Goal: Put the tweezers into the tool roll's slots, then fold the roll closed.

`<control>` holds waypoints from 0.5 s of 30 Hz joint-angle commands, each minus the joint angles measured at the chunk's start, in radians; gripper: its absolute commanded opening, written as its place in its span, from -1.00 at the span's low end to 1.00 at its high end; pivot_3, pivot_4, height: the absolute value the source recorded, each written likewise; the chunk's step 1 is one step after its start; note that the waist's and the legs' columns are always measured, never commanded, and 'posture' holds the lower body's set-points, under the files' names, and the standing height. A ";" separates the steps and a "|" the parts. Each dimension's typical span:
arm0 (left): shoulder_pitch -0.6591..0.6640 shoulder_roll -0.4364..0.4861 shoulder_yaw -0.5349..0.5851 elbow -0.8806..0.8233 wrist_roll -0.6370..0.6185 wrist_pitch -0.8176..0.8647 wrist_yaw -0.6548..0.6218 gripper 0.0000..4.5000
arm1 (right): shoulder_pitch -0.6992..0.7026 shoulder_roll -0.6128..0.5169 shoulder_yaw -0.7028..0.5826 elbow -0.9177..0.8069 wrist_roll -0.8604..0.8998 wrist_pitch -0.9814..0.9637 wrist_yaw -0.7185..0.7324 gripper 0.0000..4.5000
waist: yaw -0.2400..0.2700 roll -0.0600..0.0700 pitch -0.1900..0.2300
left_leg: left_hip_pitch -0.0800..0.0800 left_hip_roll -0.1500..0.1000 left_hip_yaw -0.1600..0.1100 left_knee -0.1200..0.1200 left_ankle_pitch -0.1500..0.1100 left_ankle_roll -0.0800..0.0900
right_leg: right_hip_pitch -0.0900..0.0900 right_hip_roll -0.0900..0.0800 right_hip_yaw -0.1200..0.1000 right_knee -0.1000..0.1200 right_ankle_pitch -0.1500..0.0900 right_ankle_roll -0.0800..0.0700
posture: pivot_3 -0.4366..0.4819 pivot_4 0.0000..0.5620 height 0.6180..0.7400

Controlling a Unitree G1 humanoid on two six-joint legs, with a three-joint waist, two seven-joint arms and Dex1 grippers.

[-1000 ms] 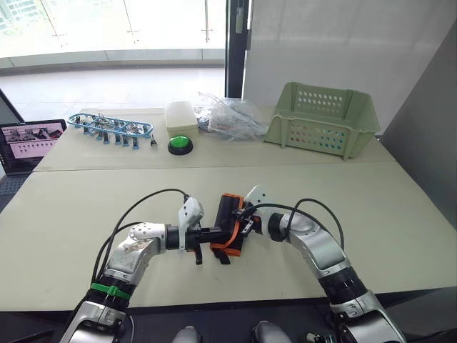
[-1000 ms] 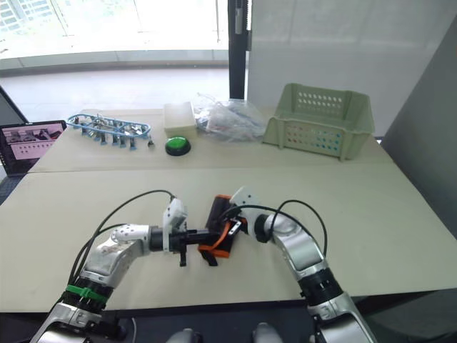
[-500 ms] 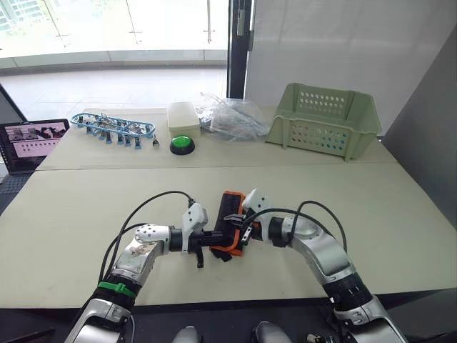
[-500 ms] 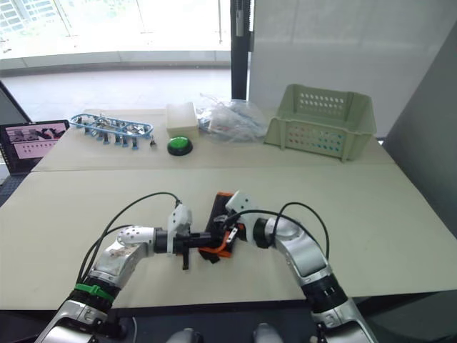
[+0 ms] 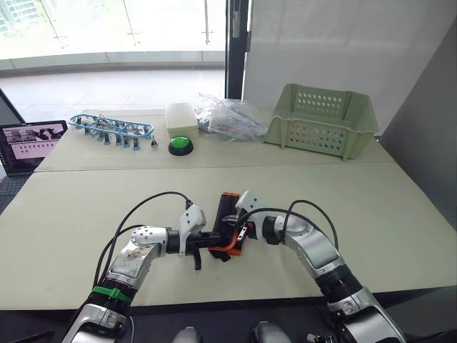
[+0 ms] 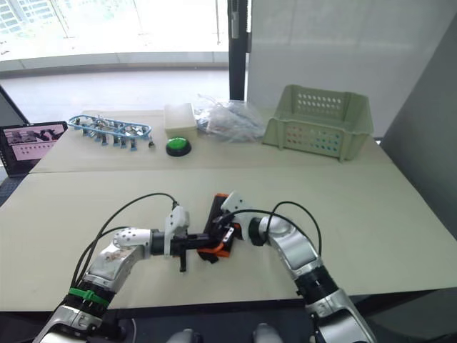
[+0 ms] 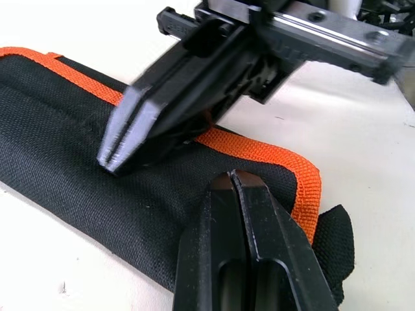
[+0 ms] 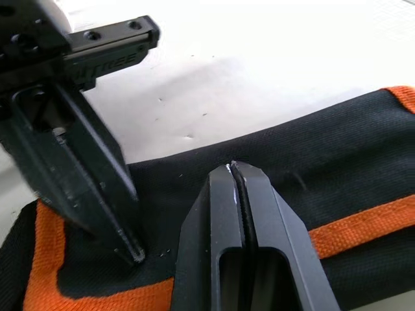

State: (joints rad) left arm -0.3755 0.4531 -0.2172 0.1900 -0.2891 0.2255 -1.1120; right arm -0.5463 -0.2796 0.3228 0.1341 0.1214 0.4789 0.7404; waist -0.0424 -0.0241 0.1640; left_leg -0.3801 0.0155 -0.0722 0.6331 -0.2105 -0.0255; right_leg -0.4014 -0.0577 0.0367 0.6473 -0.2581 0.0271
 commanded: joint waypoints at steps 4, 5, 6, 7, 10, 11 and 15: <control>0.039 0.017 -0.036 -0.006 0.033 0.031 -0.008 -0.99 | -0.078 0.024 -0.064 0.213 -0.036 0.005 -0.097 -1.00 | 0.000 0.000 0.000 | 0.002 0.000 0.000 0.000 0.000 0.000 | 0.002 0.000 0.000 0.000 0.000 0.000 | -0.05 -0.47 0.70; 0.039 0.017 -0.036 -0.007 0.033 0.031 -0.007 -0.99 | -0.095 0.029 -0.071 0.247 -0.037 -0.004 -0.103 -1.00 | 0.001 0.000 0.000 | 0.003 0.000 0.000 0.000 0.000 0.000 | 0.002 0.000 0.000 0.000 0.000 0.000 | -0.05 -0.47 0.70; 0.040 0.018 -0.036 -0.009 0.033 0.031 -0.006 -0.99 | -0.114 0.033 -0.074 0.281 -0.042 -0.017 -0.110 -1.00 | 0.002 0.000 0.000 | 0.004 0.000 0.000 0.000 0.000 0.000 | 0.003 0.000 0.000 0.000 0.000 0.000 | -0.05 -0.47 0.70; 0.040 0.017 -0.035 -0.010 0.033 0.032 -0.006 -0.99 | -0.129 0.035 -0.076 0.307 -0.044 -0.027 -0.112 -1.00 | 0.002 0.000 0.000 | 0.004 0.000 0.000 0.000 0.000 0.000 | 0.004 0.000 0.000 0.000 0.000 0.000 | -0.05 -0.47 0.70; 0.041 0.018 -0.034 -0.012 0.036 0.031 -0.005 -0.99 | -0.170 0.049 -0.085 0.370 -0.047 -0.059 -0.117 -1.00 | 0.003 0.000 0.000 | 0.005 0.000 0.000 0.000 0.000 0.000 | 0.005 0.000 0.000 -0.001 0.000 0.000 | -0.05 -0.47 0.70; 0.041 0.018 -0.034 -0.013 0.036 0.030 -0.006 -0.99 | -0.179 0.052 -0.089 0.386 -0.050 -0.067 -0.120 -1.00 | 0.003 0.000 0.000 | 0.005 0.000 0.001 0.000 0.000 0.000 | 0.005 0.000 0.001 -0.001 0.000 0.000 | -0.05 -0.47 0.70; 0.039 0.019 -0.031 -0.010 0.041 0.025 -0.001 -0.99 | -0.215 0.064 -0.111 0.446 -0.053 -0.108 -0.122 -1.00 | 0.000 0.000 0.000 | 0.005 0.000 0.001 -0.001 0.000 0.000 | 0.005 0.000 0.001 -0.001 0.000 0.000 | -0.05 -0.47 0.70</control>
State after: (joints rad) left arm -0.3587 0.4625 -0.2180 0.1635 -0.2814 0.2270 -1.1119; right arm -0.7684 -0.2157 0.2169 0.5399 0.0908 0.3725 0.6290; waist -0.0421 -0.0239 0.1639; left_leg -0.3749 0.0154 -0.0710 0.6317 -0.2106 -0.0254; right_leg -0.3967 -0.0580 0.0381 0.6464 -0.2580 0.0272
